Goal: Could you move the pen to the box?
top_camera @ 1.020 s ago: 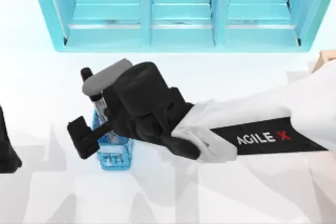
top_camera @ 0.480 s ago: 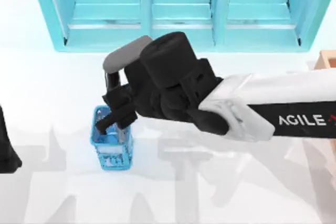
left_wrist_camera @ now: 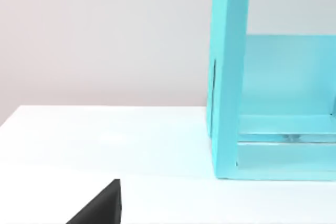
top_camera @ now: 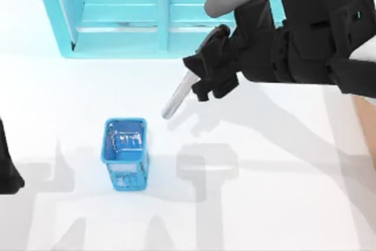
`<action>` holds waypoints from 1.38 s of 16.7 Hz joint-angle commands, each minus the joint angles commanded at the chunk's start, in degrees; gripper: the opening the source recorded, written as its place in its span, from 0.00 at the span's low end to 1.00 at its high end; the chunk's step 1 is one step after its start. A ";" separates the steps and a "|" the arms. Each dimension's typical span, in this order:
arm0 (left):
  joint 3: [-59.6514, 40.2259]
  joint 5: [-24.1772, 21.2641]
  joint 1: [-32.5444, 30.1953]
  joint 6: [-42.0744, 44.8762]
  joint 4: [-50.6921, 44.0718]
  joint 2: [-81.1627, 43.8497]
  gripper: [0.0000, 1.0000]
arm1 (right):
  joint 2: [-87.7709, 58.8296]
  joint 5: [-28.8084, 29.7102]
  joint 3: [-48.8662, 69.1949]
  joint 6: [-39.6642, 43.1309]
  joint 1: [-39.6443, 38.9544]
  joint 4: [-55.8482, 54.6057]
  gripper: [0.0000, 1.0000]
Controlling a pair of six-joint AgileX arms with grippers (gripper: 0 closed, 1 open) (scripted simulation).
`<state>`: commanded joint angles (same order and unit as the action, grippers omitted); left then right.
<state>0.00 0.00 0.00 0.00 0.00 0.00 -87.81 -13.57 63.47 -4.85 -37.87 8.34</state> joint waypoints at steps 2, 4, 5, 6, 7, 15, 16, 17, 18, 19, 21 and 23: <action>0.00 0.00 0.00 0.00 0.00 0.00 1.00 | 1.52 -0.74 -0.40 0.52 0.98 1.56 0.00; 0.00 0.00 0.00 0.00 0.00 0.00 1.00 | 1.53 -0.74 -0.40 0.52 0.98 1.57 0.00; 0.00 0.00 0.00 0.00 0.00 0.00 1.00 | 1.53 -0.74 -0.40 0.52 0.98 1.57 0.00; 0.00 0.00 0.00 0.00 0.00 0.00 1.00 | 1.30 -0.64 -0.14 0.36 0.68 1.44 0.00; 0.00 0.00 0.00 0.00 0.00 0.00 1.00 | 1.32 -0.68 -0.14 0.43 0.78 1.52 0.00; 0.00 0.00 0.00 0.00 0.00 0.00 1.00 | 6.87 -6.34 -0.07 12.06 20.36 14.49 0.00; 0.00 0.00 0.00 0.00 0.00 0.00 1.00 | 8.41 -7.42 -0.06 14.37 24.73 16.88 0.00; 0.00 0.00 0.00 0.00 0.00 0.00 1.00 | 10.09 -8.55 -0.08 16.75 29.37 19.32 0.00; 0.00 0.00 0.00 0.00 0.00 0.00 1.00 | 11.85 -9.68 -0.14 19.14 34.12 21.78 0.00; 0.00 0.00 0.00 0.00 0.00 0.00 1.00 | 13.64 -10.78 -0.25 21.52 38.90 24.22 0.00; 0.00 0.00 0.00 0.00 0.00 0.00 1.00 | 17.20 -12.80 -0.67 26.08 48.02 28.93 0.00; 0.00 0.00 0.00 0.00 0.00 0.00 1.00 | 20.49 -14.40 -1.30 30.14 55.69 33.11 0.00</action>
<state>0.00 0.00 0.00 0.00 0.00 0.00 -67.32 -27.97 62.16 25.29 17.82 41.45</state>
